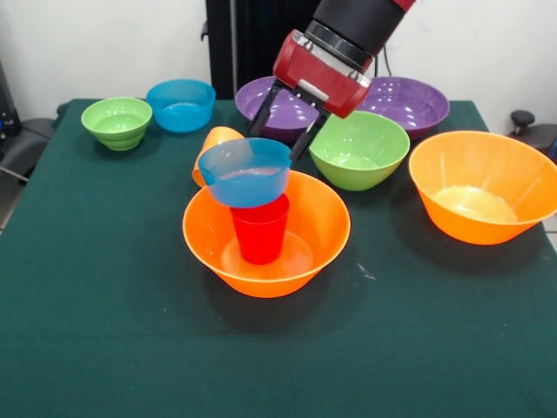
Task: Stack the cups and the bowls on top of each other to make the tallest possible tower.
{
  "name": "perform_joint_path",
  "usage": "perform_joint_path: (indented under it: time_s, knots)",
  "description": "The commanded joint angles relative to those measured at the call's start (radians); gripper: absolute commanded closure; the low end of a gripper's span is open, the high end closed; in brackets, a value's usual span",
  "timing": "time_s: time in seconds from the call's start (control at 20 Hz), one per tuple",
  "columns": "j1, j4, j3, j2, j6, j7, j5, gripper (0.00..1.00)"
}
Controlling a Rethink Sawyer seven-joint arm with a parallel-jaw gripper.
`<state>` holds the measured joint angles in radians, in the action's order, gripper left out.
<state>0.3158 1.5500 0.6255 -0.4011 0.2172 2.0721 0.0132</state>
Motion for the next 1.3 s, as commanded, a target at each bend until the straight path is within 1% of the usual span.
perform_joint_path:
  time_s: [0.05, 0.45, 0.75, 0.8, 1.0, 1.1, 1.3]
  knots:
    - [-0.032, 0.001, -0.177, 0.087, -0.062, 0.139, -0.02, 0.0]
    - [-0.034, -0.002, -0.178, 0.108, -0.087, 0.15, -0.027, 0.0]
    - [-0.036, -0.004, -0.178, 0.109, -0.092, 0.146, -0.027, 0.0]
    - [-0.031, -0.009, -0.171, 0.113, -0.096, 0.143, -0.025, 1.0]
    - [-0.023, -0.018, -0.159, 0.114, -0.086, 0.137, -0.022, 1.0]
    - [-0.033, -0.007, -0.175, 0.103, -0.085, 0.137, -0.024, 1.0]
    - [-0.03, 0.009, -0.176, 0.097, -0.088, 0.141, -0.022, 1.0]
